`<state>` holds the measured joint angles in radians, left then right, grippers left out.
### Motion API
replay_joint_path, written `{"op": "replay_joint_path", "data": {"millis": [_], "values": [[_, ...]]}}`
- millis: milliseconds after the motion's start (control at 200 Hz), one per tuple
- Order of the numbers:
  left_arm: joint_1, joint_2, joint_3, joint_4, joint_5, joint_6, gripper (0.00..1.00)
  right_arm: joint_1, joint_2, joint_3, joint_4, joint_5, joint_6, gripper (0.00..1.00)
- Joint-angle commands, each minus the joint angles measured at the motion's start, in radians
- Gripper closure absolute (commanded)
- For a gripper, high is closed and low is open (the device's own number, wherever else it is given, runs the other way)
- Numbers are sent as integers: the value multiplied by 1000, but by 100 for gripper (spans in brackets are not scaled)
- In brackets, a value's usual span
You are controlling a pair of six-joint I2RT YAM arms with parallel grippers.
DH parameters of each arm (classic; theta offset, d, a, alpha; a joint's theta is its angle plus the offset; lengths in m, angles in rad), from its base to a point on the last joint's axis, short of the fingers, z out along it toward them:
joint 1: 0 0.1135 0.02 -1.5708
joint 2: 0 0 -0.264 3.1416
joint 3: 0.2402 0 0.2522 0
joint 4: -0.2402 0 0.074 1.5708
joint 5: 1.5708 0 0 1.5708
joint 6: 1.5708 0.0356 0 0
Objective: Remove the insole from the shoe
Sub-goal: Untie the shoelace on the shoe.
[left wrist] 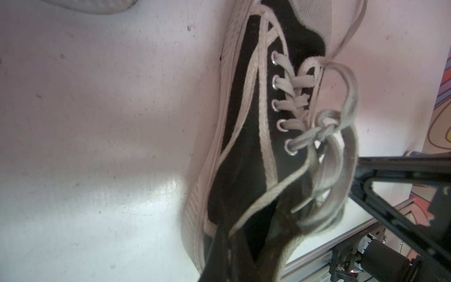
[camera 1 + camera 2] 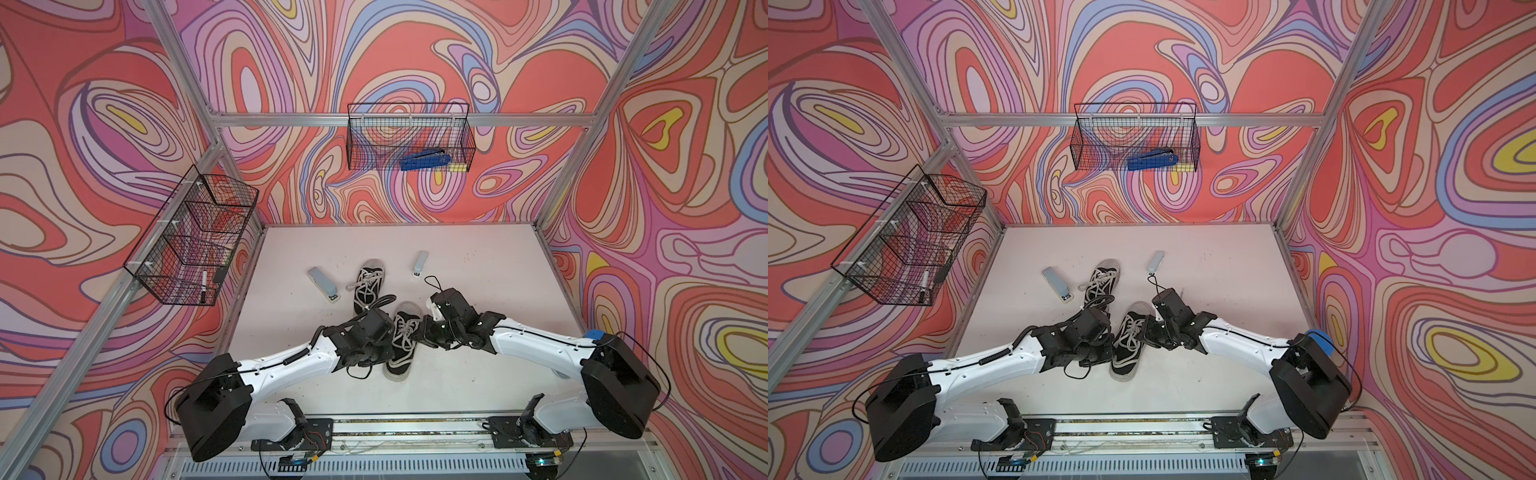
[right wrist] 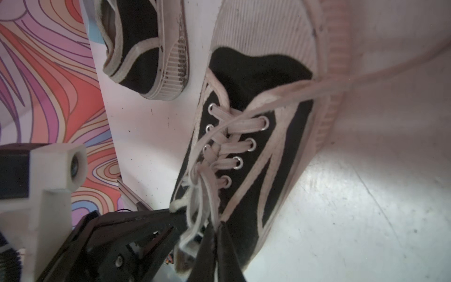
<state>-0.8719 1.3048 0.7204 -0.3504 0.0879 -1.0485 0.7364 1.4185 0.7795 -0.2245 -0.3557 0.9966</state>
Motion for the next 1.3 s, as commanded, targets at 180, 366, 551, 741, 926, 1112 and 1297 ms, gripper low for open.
{"op": "replay_joint_path", "data": {"millis": [180,366,551,741,926,1112,1297], "values": [[-6,5,9,-8,-24,0,100,-13,-61,142,-63,15,29,96],[-11,2,14,-4,-15,-4,100,-95,104,234,105,-51,132,97],[-16,4,9,7,-4,-7,100,-129,300,356,154,27,199,79],[-18,4,10,31,5,-16,100,-161,411,490,-17,149,66,44],[-18,-10,-2,54,7,-29,100,-187,250,509,-285,394,-217,33],[-18,-6,-12,79,19,-43,100,-157,71,361,-425,242,-396,43],[-18,-7,-7,78,13,-45,100,-135,-13,202,-246,-11,-242,40]]}}
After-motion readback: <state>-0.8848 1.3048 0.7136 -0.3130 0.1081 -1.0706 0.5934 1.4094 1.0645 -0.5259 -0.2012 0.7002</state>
